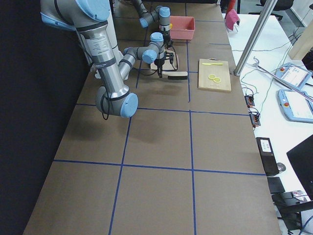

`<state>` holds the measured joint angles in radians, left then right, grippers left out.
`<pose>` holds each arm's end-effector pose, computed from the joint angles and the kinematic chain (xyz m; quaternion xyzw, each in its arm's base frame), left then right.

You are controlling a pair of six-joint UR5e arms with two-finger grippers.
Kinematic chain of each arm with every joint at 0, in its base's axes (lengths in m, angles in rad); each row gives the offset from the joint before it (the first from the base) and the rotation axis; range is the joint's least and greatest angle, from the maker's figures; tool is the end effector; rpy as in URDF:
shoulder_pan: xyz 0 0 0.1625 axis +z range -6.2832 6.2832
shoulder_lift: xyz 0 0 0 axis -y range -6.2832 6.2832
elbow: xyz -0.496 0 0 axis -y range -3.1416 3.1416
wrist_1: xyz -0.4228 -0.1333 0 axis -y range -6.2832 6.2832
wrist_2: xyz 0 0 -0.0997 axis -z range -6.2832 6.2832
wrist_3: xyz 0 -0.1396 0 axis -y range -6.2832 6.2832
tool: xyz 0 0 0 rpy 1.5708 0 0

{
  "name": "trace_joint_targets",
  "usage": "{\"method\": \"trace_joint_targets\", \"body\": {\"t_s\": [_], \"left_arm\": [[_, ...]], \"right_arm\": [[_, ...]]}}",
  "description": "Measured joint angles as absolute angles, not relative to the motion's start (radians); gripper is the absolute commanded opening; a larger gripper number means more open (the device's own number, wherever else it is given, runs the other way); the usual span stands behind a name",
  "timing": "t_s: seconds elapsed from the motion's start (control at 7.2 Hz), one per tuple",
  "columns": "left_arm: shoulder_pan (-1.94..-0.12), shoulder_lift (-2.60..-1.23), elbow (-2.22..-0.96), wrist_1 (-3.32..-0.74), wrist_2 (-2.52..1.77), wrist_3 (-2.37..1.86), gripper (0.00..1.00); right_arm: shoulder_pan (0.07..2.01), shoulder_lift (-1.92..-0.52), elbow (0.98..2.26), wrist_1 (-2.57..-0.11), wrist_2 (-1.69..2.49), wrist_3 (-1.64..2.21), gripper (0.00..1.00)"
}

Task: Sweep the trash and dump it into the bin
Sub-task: 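Bring the empty dustpan back to the table centre with the left gripper, then set the dustpan down and open the left gripper, releasing its handle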

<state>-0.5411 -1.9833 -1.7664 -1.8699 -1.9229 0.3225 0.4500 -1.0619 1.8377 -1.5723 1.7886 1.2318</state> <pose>0.5651 -0.4389 0.3775 0.3502 0.2971 0.6136 0.6423 -0.5945 -0.4017 0.3273 0.0513 -0.3852 0.0101 0.9214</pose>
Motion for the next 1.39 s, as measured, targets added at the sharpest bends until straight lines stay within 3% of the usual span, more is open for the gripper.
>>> {"method": "trace_joint_targets", "body": {"t_s": [0.14, 0.28, 0.69, 1.39], "left_arm": [[-0.54, -1.99, -1.762, -1.87, -1.922, 0.325, 0.96], [-0.54, -1.993, -1.759, -1.87, -1.922, 0.326, 0.99], [-0.55, -1.994, -1.781, -1.868, -1.922, 0.326, 1.0], [-0.664, -1.982, -1.925, -1.707, -1.92, 0.322, 1.0]], "right_arm": [[0.449, -1.062, 1.837, -1.572, 1.788, 1.232, 0.0], [0.448, -1.062, 1.837, -1.571, 1.788, 1.232, 0.0], [0.445, -1.062, 1.834, -1.57, 1.787, 1.232, 0.0], [0.445, -1.07, 1.832, -1.569, 1.785, 1.232, 0.0]]}}
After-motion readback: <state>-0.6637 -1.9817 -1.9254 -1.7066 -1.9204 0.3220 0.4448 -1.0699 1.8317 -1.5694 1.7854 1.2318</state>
